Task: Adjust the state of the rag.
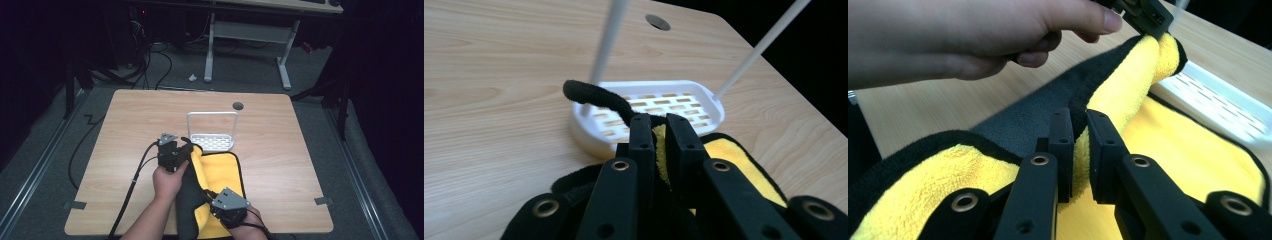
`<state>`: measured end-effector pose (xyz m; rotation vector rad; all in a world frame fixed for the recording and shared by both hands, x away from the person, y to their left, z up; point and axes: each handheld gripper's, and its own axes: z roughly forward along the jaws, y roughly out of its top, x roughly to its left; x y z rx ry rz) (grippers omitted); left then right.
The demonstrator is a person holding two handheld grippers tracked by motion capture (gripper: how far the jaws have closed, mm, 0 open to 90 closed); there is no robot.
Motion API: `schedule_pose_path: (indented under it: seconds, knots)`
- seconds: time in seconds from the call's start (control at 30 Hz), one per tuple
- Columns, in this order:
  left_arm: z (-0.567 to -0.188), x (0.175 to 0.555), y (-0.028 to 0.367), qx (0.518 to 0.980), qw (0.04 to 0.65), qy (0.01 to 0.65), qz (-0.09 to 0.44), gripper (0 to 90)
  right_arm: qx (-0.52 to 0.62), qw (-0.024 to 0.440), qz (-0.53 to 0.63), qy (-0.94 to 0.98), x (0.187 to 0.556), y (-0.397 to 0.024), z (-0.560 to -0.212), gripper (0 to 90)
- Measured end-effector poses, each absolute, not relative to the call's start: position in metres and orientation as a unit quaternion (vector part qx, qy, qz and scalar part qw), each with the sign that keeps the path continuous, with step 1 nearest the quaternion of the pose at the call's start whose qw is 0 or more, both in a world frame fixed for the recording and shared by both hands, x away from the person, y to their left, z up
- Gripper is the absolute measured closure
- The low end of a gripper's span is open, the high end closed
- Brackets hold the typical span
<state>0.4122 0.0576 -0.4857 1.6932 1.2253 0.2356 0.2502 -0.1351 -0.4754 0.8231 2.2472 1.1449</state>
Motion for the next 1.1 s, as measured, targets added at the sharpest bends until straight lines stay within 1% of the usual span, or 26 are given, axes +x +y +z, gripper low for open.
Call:
schedule_pose_path:
  seconds: [0.27,0.4,0.53,0.77,0.93,0.97,1.0,1.07,1.1]
  knots:
    - [-0.486,0.413,0.017,0.708,0.489,0.499,0.103,81.4,0.325,0.249,0.406,0.817,0.247,-0.168,-0.480,82.9]
    - [-0.490,0.414,0.004,0.711,0.484,0.500,0.102,81.0,0.340,0.241,0.400,0.816,0.245,-0.183,-0.484,82.9]
    - [-0.493,0.414,-0.005,0.718,0.478,0.495,0.102,80.8,0.350,0.237,0.398,0.814,0.244,-0.193,-0.487,82.9]
    - [-0.479,0.410,-0.016,0.713,0.505,0.475,0.103,80.9,0.361,0.242,0.414,0.800,0.240,-0.204,-0.480,83.1]
    - [-0.482,0.413,-0.025,0.725,0.485,0.479,0.104,80.3,0.376,0.247,0.407,0.795,0.241,-0.210,-0.482,82.6]
    - [-0.485,0.414,-0.027,0.727,0.483,0.478,0.099,79.4,0.379,0.253,0.399,0.796,0.241,-0.212,-0.485,82.0]
    - [-0.488,0.415,-0.030,0.730,0.483,0.476,0.085,76.4,0.385,0.250,0.395,0.796,0.242,-0.215,-0.489,80.0]
    - [-0.493,0.417,-0.034,0.731,0.496,0.465,0.056,64.9,0.400,0.235,0.394,0.793,0.242,-0.221,-0.495,76.8]
    - [-0.494,0.415,-0.035,0.733,0.499,0.459,0.053,58.5,0.404,0.237,0.393,0.792,0.242,-0.223,-0.496,73.2]
